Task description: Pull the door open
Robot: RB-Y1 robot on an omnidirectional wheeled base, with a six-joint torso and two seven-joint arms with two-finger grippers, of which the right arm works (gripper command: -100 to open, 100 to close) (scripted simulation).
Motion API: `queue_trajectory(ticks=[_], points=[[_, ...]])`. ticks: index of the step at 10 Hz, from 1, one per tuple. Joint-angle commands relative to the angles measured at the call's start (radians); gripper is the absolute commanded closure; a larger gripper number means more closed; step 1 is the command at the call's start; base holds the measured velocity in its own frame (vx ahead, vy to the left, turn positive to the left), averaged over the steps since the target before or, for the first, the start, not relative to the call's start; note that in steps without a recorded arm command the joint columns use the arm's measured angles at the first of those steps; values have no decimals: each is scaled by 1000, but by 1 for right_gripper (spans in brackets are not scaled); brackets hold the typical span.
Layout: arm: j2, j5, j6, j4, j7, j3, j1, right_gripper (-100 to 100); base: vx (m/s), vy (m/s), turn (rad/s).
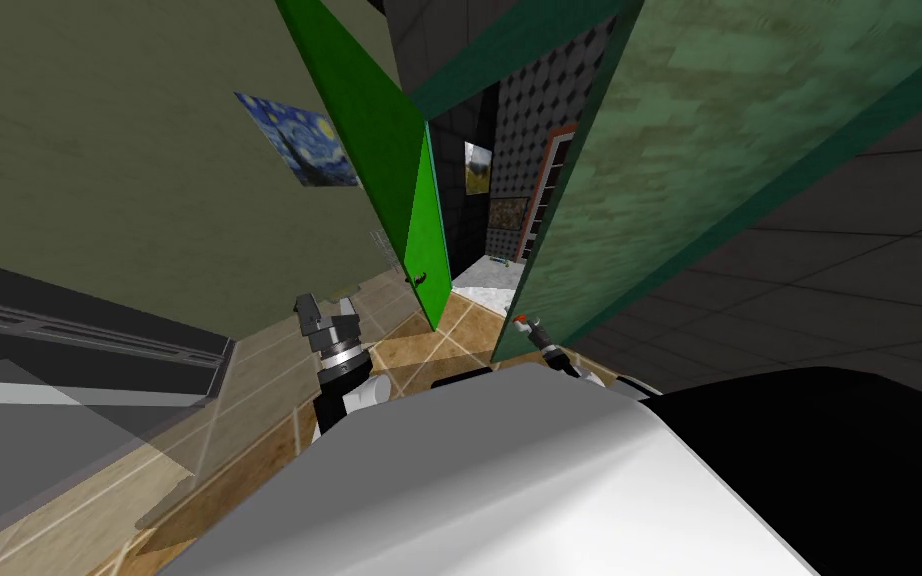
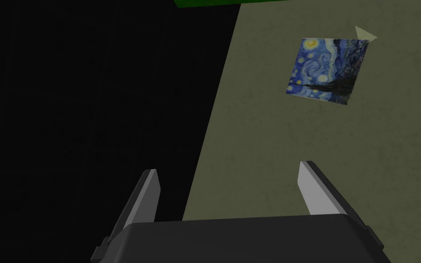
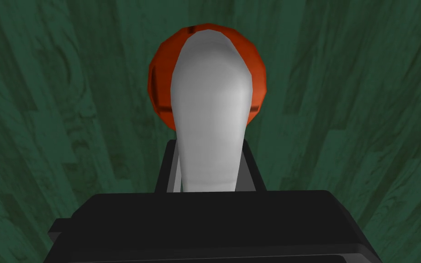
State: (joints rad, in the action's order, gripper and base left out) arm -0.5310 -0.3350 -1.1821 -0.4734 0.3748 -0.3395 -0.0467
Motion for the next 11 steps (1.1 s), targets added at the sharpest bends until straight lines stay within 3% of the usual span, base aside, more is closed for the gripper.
queue_trajectory(ticks=[1,4,5,6,7,10,11], points=[[-6,-4,-20,-5,4,-9,-15,100,-193,-85,190],[-17,-14,-66,11,13,-28,-38,100,-206,-73,195],[-17,-14,-66,11,13,-28,-38,100,-151,-45,48],[-22,-19,-89,19,18,-37,-50,100,-162,-42,171],[-22,-19,-89,19,18,-37,-50,100,-135,-51,92],[-31,-27,-127,31,26,-53,-69,100,-144,-49,138],[-28,-26,-120,36,25,-49,-60,100,-75,-33,35]])
